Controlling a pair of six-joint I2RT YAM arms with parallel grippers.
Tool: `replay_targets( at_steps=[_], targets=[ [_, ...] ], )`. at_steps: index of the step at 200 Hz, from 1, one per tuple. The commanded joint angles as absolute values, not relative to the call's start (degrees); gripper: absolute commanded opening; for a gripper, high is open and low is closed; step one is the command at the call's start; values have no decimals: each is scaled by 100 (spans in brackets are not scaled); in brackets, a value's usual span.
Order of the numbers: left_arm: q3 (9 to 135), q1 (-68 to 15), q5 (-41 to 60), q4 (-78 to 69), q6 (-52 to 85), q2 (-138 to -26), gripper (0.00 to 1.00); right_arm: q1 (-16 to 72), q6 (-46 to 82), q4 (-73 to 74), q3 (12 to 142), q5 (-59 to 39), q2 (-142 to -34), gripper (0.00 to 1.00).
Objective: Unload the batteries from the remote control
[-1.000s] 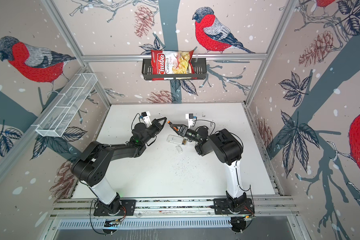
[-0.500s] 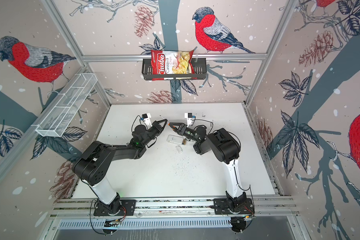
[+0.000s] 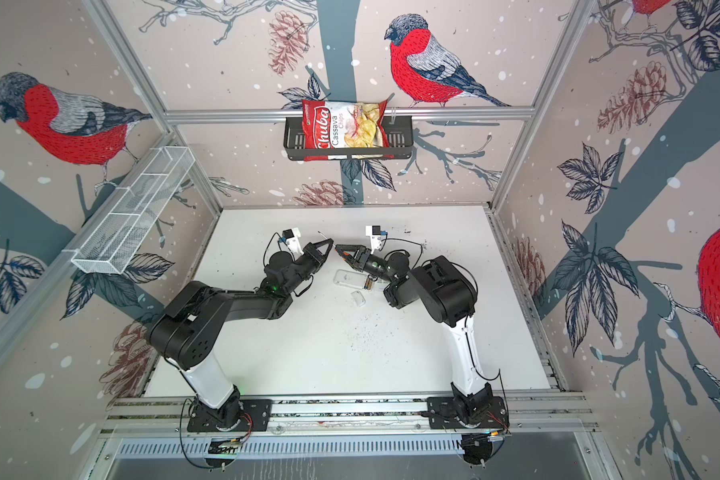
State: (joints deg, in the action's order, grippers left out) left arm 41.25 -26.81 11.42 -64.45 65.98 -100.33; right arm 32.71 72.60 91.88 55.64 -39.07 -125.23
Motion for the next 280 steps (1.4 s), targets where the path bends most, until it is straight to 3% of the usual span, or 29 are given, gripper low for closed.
replay_targets(
  at_steps=[1, 99, 124, 130, 145, 151, 160, 174, 205, 233, 280],
  targets=[
    [4141, -2671, 1089, -6803, 6606, -10033, 0, 3296, 7319, 10690, 5564, -3968, -12511, 52],
    [4001, -2685, 1081, -6910, 6666, -10100, 0, 3228, 7319, 10690, 5511, -3929, -12503, 1],
    [3951, -2687, 1111, -6908, 6599, -10077, 0, 3161, 7329, 10688, 5431, -3969, -12447, 0],
    [3946, -2689, 1144, -6899, 6523, -10044, 11, 3133, 7332, 10662, 5395, -4000, -12422, 0],
    [3946, -2672, 1227, -6616, 6263, -9891, 56, 3016, 7292, 10474, 5274, -4148, -12289, 0],
    [3931, -2665, 1236, -6464, 6123, -9800, 68, 2950, 7236, 10306, 5212, -4241, -12198, 0],
    [3875, -2634, 1205, -6243, 5927, -9593, 81, 2849, 7106, 9981, 5128, -4431, -12057, 0],
    [3697, -2548, 1139, -6003, 5686, -9255, 93, 2665, 6738, 9241, 4968, -4741, -11766, 0],
    [3313, -2282, 897, -5365, 5159, -8522, 97, 2332, 5180, 6347, 4816, -5233, -10905, 0],
    [3185, -2224, 705, -5030, 4758, -8317, 96, 2283, 3103, 2647, 5259, -4691, -10177, 0],
    [3050, -2224, 692, -4838, 4180, -8431, 95, 2169, 2248, -130, 5786, -4330, -9651, 0]
  ],
)
